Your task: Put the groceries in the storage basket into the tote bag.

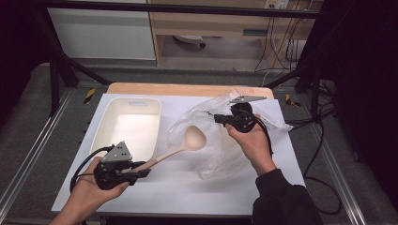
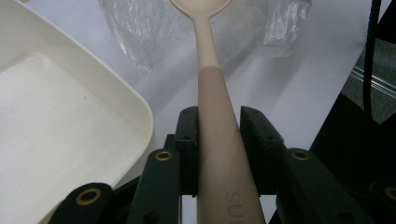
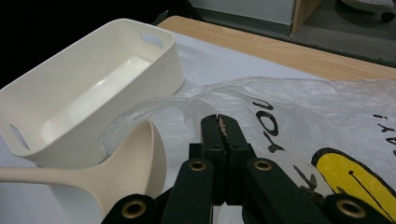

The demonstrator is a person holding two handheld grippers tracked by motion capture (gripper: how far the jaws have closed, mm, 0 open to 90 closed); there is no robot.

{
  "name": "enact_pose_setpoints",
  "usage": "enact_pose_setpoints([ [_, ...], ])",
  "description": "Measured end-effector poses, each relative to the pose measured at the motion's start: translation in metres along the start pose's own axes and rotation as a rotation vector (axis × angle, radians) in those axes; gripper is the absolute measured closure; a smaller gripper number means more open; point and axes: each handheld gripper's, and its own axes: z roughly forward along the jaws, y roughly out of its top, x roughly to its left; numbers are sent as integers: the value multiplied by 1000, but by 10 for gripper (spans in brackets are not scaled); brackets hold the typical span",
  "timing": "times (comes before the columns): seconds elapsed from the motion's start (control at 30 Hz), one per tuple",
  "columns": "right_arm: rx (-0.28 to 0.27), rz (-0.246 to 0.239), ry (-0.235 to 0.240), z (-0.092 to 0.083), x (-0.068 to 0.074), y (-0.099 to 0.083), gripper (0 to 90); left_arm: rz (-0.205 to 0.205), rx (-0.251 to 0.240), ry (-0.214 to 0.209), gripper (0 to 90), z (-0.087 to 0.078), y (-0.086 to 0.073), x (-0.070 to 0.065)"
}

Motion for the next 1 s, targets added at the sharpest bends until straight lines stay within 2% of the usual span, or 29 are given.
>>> enact_pose_setpoints([
  [0.43, -1, -2, 4, 0, 1, -1, 900, 4, 19, 17, 687, 17, 10, 2],
  [0.73, -3, -8, 4, -1, 0, -1, 900, -25, 33, 25, 687, 36, 14, 6],
  [1.0, -4, -1, 6, -2, 0, -2, 900, -20, 40, 38, 688, 55, 22, 2],
])
